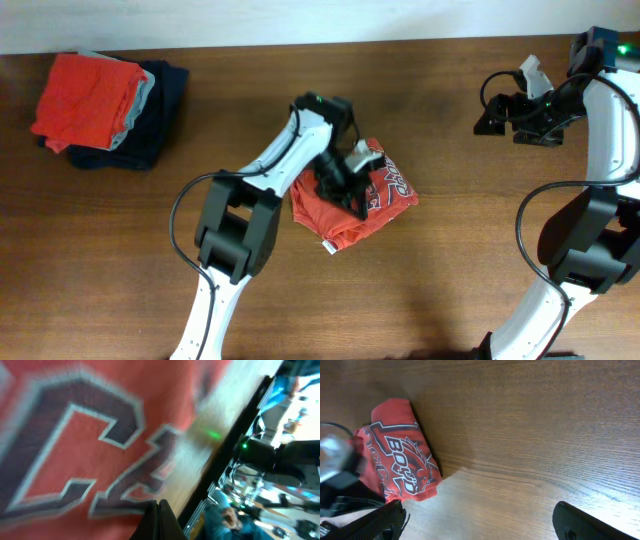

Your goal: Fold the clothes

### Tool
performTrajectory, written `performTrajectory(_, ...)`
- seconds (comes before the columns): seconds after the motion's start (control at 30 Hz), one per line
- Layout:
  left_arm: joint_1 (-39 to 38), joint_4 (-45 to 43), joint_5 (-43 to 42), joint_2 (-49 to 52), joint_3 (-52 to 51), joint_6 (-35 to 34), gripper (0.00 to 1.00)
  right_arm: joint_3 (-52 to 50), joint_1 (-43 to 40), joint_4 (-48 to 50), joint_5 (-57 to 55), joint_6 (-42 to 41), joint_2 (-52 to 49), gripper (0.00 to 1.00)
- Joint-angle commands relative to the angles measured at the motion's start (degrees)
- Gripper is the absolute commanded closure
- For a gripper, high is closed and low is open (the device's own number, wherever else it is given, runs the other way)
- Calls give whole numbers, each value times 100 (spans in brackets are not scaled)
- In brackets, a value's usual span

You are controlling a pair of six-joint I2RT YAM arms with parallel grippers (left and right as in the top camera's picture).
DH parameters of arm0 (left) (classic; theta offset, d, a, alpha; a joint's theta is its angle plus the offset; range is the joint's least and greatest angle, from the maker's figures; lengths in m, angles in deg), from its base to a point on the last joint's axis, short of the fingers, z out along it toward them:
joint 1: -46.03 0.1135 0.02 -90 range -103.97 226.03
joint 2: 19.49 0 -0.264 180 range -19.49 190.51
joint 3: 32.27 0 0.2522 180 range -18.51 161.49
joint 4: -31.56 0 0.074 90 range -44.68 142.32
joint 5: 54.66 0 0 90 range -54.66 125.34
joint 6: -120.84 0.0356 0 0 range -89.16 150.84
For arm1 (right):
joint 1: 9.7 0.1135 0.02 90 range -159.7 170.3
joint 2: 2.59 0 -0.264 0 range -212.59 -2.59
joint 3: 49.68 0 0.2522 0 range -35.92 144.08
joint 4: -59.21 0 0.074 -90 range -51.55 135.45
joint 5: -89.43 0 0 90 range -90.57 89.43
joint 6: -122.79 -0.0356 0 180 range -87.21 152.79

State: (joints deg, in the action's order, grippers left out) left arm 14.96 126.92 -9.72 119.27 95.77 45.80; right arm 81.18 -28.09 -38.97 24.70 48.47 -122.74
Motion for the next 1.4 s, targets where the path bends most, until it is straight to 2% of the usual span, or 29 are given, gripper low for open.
performTrajectory(0.0, 48, -361, -562, -76, -682, 227, 100, 22, 0, 2, -50, 81, 79, 1)
performTrajectory(0.17, 46, -1119, -461, -76, -1532, 225, 100, 22, 0, 2, -50, 81, 79, 1)
performTrajectory(0.3, 46, -1174, -476, -83, -1572, 225, 100, 22, 0, 2, -50, 81, 79, 1)
performTrajectory(0.4, 48, -632, -645, -92, -1213, 227, 100, 22, 0, 2, -50, 81, 79, 2)
performTrajectory(0.57, 39, 286, -876, -155, 24, 232, 100, 22, 0, 2, -50, 81, 79, 1)
performTrajectory(0.77, 31, -151, -817, -155, 1137, 109, 100, 22, 0, 2, -50, 81, 79, 1)
performTrajectory(0.87, 20, -474, -590, -142, 1143, -186, 100, 22, 0, 2, -50, 81, 79, 1)
performTrajectory(1.37, -592, -1071, -570, 782, 1139, -181, 100, 22, 0, 2, -50, 81, 79, 1)
